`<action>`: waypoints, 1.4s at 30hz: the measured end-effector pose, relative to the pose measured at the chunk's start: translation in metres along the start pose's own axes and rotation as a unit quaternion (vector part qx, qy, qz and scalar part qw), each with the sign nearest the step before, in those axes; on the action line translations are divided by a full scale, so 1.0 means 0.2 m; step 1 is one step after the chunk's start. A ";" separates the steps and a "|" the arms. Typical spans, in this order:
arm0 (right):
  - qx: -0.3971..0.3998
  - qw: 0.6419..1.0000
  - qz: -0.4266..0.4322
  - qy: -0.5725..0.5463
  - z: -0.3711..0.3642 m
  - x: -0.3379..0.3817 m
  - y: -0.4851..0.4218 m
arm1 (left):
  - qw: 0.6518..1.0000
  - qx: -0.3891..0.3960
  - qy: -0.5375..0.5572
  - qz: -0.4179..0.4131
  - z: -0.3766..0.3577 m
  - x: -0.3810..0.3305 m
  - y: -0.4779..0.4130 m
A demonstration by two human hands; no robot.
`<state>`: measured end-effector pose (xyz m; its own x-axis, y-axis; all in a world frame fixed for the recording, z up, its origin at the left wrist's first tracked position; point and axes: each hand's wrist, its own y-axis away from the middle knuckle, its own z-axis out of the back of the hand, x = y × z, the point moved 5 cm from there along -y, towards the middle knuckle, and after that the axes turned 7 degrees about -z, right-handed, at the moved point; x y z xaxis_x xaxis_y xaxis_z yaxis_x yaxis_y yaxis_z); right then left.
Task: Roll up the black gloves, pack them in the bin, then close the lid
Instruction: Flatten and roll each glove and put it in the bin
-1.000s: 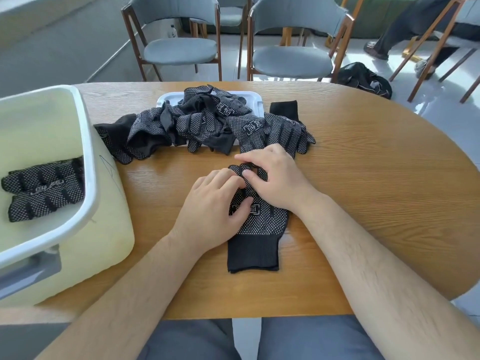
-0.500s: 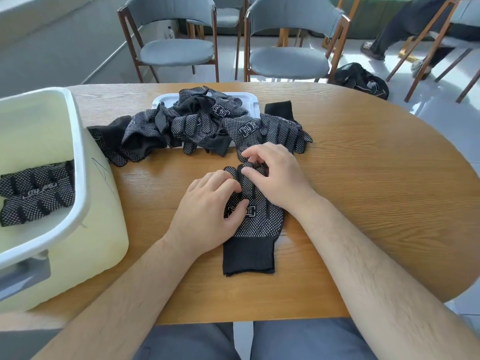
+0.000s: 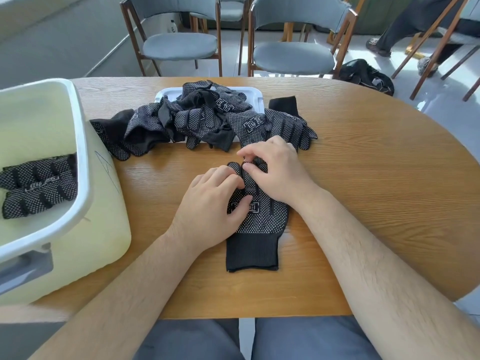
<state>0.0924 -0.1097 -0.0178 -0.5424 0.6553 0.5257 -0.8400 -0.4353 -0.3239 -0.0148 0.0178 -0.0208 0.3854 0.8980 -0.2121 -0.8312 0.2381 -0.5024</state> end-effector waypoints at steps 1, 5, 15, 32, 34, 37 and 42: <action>0.003 1.000 0.002 0.002 0.00 0.01 0.01 | 1.000 0.000 0.001 0.000 0.00 0.00 0.00; -0.013 1.000 -0.010 0.026 0.01 0.00 0.02 | 1.000 -0.001 0.002 -0.002 0.00 0.00 0.00; -0.010 0.999 -0.016 0.046 -0.01 0.06 0.00 | 0.998 -0.035 0.027 0.035 0.07 0.01 0.08; -0.045 0.997 -0.022 0.066 0.00 0.09 0.01 | 1.000 -0.008 0.008 0.022 0.06 -0.01 0.09; -0.027 0.996 -0.033 0.078 -0.01 0.07 0.01 | 1.000 -0.007 0.007 0.024 0.06 -0.01 0.09; -0.049 0.996 -0.025 0.069 0.01 0.08 0.01 | 0.999 -0.012 0.015 0.026 0.08 -0.01 0.10; -0.007 1.000 0.008 0.025 -0.03 0.20 -0.02 | 0.997 -0.004 0.049 0.059 0.11 0.07 0.16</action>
<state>0.0748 -0.0774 -0.0003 -0.5564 0.6784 0.4798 -0.8306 -0.4380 -0.3439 -0.0450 0.0457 -0.0209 0.3232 0.8792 -0.3500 -0.8696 0.1301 -0.4763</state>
